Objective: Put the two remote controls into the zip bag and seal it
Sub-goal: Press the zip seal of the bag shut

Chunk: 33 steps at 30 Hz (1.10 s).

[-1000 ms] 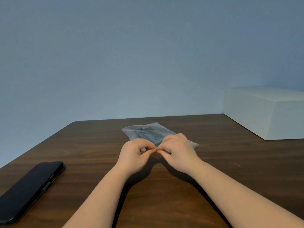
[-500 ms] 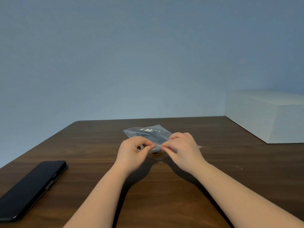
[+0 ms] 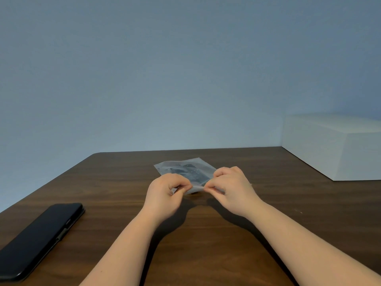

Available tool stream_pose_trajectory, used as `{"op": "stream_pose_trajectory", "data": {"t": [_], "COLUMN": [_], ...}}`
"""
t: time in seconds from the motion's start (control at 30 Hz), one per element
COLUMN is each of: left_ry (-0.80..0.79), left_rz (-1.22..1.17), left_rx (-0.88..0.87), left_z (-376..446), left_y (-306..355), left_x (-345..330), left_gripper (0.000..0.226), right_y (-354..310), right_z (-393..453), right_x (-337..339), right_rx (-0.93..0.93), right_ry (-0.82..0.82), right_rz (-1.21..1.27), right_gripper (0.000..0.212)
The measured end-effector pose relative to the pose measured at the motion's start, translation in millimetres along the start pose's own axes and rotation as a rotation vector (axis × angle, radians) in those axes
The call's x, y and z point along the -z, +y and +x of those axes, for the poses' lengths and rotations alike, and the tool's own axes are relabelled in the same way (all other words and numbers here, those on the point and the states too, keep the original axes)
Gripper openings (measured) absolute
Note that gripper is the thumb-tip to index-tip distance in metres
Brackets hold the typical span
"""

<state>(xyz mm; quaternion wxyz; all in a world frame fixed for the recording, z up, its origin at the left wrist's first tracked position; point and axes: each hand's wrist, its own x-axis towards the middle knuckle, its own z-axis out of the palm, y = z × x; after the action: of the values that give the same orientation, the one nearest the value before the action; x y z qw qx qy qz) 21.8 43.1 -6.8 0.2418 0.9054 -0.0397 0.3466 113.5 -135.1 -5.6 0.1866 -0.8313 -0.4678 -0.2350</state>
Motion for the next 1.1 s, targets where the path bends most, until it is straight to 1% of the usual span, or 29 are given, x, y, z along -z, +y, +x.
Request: {"op": "stream_pose_trajectory", "data": {"t": [0.03,0.1,0.2,0.27,0.37,0.43,0.57,0.67,0.73,0.77,0.8,0.83,0.87,0.9,0.93,0.97,1.0,1.03,1.1], "left_ry": [0.022,0.047,0.026,0.003,-0.025,-0.057,-0.101,-0.193,-0.317,-0.368,-0.39,-0.377,-0.329,-0.26,-0.2,-0.165,-0.173,-0.217,-0.319], "left_rz": [-0.002,-0.012,-0.026,-0.034,-0.06,-0.076,-0.078,-0.127,-0.182,-0.213,-0.248,-0.286,-0.305,-0.302,-0.265,-0.192,-0.091,0.013,0.153], "left_rx": [0.012,0.029,0.043,0.049,0.076,0.086,0.079,0.17,0.238,0.277,0.326,0.382,0.437,0.484,0.517,0.524,0.517,0.51,0.492], "left_z": [0,-2,-5,-6,-8,-10,-11,-10,-12,-12,-11,-9,-5,0,6,11,16,20,27], "left_y": [-2,-4,-2,-1,0,0,0,-5,-5,-4,-3,-2,-3,-4,-7,-9,-12,-14,-15], "left_x": [2,5,6,7,8,9,7,7,7,7,6,5,3,0,-4,-8,-14,-20,-32], "left_gripper": [0.01,0.009,0.009,0.009,0.01,0.015,0.028,0.028,0.021,0.025,0.037,0.05,0.058,0.061,0.06,0.054,0.045,0.038,0.046], "right_y": [5,18,39,48,54,57,58,58,58,57,57,58,59,60,60,59,58,56,53], "right_z": [-2,-11,-28,-37,-44,-46,-48,-48,-49,-50,-49,-48,-44,-40,-35,-30,-26,-22,-17], "right_x": [3,9,19,23,25,24,20,19,22,22,22,22,21,20,19,18,15,11,4], "right_rx": [0.027,0.023,-0.072,-0.118,-0.188,-0.263,-0.406,-0.443,-0.474,-0.501,-0.541,-0.603,-0.681,-0.754,-0.806,-0.818,-0.799,-0.776,-0.734], "right_ry": [0.007,0.005,-0.062,-0.079,-0.118,-0.163,-0.207,-0.222,-0.244,-0.25,-0.232,-0.177,-0.099,-0.025,0.013,-0.01,-0.075,-0.148,-0.241], "right_rz": [-0.038,-0.108,-0.19,-0.233,-0.274,-0.265,-0.18,-0.093,0.009,0.062,0.114,0.175,0.247,0.317,0.362,0.363,0.332,0.304,0.271], "right_gripper": [0.016,0.014,0.021,0.024,0.024,0.023,0.017,0.019,0.028,0.037,0.044,0.048,0.045,0.039,0.031,0.027,0.029,0.035,0.04]}}
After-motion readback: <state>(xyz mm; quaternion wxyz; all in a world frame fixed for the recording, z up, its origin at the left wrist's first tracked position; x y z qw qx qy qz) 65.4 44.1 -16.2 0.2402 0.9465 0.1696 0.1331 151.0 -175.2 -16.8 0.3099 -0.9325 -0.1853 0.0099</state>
